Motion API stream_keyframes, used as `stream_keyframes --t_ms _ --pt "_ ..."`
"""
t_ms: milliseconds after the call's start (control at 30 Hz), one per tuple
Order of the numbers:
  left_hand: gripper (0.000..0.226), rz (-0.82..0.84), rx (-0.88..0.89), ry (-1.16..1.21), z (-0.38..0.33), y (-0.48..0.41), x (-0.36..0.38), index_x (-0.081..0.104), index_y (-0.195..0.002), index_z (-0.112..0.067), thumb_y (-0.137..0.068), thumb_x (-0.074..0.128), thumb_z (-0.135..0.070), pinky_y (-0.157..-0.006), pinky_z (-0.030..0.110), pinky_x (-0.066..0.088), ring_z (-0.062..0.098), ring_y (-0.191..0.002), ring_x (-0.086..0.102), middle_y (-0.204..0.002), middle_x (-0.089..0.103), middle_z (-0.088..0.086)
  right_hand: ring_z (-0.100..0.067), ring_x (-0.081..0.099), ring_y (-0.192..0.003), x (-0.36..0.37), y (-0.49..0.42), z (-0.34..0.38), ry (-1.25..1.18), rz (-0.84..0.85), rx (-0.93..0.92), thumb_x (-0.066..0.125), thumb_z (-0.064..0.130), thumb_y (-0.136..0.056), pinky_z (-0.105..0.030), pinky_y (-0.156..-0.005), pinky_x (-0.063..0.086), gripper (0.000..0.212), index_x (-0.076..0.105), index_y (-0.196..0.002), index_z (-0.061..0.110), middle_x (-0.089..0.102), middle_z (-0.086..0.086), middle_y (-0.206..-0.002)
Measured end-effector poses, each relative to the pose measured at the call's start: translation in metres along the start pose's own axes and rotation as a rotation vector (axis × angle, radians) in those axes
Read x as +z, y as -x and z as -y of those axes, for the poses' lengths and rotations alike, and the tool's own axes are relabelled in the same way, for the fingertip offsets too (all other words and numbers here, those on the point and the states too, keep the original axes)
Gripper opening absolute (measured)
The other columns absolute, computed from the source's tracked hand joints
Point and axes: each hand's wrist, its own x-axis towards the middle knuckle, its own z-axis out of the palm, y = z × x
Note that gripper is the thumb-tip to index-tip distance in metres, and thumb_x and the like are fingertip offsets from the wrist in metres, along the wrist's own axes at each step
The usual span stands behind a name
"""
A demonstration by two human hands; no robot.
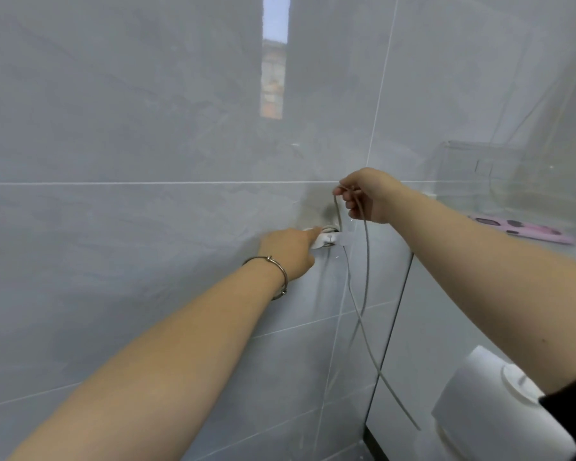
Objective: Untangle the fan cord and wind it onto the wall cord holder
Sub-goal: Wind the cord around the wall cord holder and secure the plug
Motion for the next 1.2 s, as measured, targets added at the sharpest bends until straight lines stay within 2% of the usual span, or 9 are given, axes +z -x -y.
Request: stream_keyframes --t_ms 233,400,600,767,833,933,1000,1067,1200 --pt "0.029 -0.310 -0.101 0.363 -0.012 0.014 0.008 0.067 -0.105 -0.016 -0.087 0.045 -0.014 -0.073 0.030 0.045 0.029 -0.094 0.062 -0.103 0.069 0.007 -0.011 0.033 -0.055 -0.007 0.004 0.003 0.023 -0.019 0.057 0.053 0.012 -0.089 -0.022 -0.055 0.032 0.021 0.066 -0.073 0.011 0.041 0.001 -0.065" --pt "0.029 -0.104 -0.152 0.849 -0.031 0.009 0.005 0.073 -0.099 -0.009 -0.083 0.049 -0.003 -0.088 0.026 0.050 0.019 -0.095 0.064 -0.101 0.071 0.007 -0.009 0.040 -0.051 0.002 0.014 0.005 -0.021 0.068 0.051 0.047 0.010 -0.093 -0.020 -0.056 0.039 0.023 0.062 -0.075 0.009 0.044 0.002 -0.059" --pt "0.014 0.094 -0.193 1.204 -0.041 0.013 -0.003 0.067 -0.075 -0.008 -0.086 0.059 -0.008 -0.068 0.020 0.046 0.009 -0.072 0.060 -0.090 0.066 0.004 -0.010 0.043 -0.055 0.005 0.019 0.000 -0.066 0.077 0.047 0.046 0.009 -0.093 -0.022 -0.059 0.041 0.022 0.062 -0.078 0.008 0.049 0.001 -0.063" --pt "0.032 -0.030 -0.332 1.280 -0.029 0.015 0.001 0.059 -0.060 -0.013 -0.092 0.055 -0.016 -0.051 0.013 0.047 -0.001 -0.046 0.061 -0.058 0.065 -0.004 -0.014 0.048 -0.056 0.004 0.021 -0.020 0.061 0.073 0.083 0.046 0.007 -0.093 -0.025 -0.057 0.042 0.019 0.061 -0.081 0.007 0.058 -0.003 -0.061" --pt "0.032 -0.067 -0.409 1.323 -0.022 0.016 -0.001 0.057 -0.063 -0.014 -0.094 0.051 -0.015 -0.044 0.011 0.046 -0.002 -0.038 0.057 -0.060 0.062 0.000 -0.017 0.056 -0.069 0.003 0.025 -0.038 0.386 0.170 0.108 0.047 0.009 -0.093 -0.028 -0.067 0.044 0.015 0.062 -0.093 0.008 0.065 -0.005 -0.073" --pt "0.030 -0.115 -0.483 1.414 -0.011 0.019 -0.008 0.054 -0.067 -0.011 -0.096 0.046 -0.013 -0.039 0.013 0.046 0.001 -0.034 0.057 -0.063 0.056 0.005 -0.014 0.060 -0.098 0.003 0.036 -0.060 0.658 0.540 0.132 0.047 0.007 -0.094 -0.031 -0.095 0.037 0.026 0.055 -0.117 0.016 0.067 -0.004 -0.097" --pt "0.029 -0.135 -0.547 1.433 -0.002 0.020 -0.013 0.051 -0.068 -0.010 -0.096 0.043 -0.010 -0.036 0.013 0.045 0.004 -0.032 0.057 -0.060 0.052 0.006 -0.013 0.062 -0.079 0.004 0.039 -0.066 0.608 0.696 0.137 0.052 0.003 -0.091 -0.030 -0.087 0.043 0.022 0.059 -0.109 0.012 0.066 -0.004 -0.079" --pt "0.030 -0.146 -0.631 1.398 0.007 0.021 -0.016 0.050 -0.067 -0.011 -0.095 0.040 -0.005 -0.031 0.012 0.040 0.004 -0.026 0.051 -0.053 0.048 0.006 -0.013 0.055 -0.060 0.004 0.035 -0.068 0.625 0.603 0.083 0.059 0.002 -0.086 -0.025 -0.069 0.050 0.010 0.064 -0.093 0.007 0.059 -0.006 -0.070" --pt "0.028 -0.139 -0.745 1.220 0.027 0.025 -0.022 0.057 -0.070 -0.011 -0.092 0.043 -0.003 -0.026 0.010 0.031 0.012 -0.025 0.042 -0.042 0.045 0.007 -0.023 0.054 -0.060 0.005 0.021 -0.061 1.025 0.051 -0.214 0.060 0.008 -0.080 -0.026 -0.057 0.045 0.008 0.066 -0.078 0.002 0.059 -0.015 -0.071"
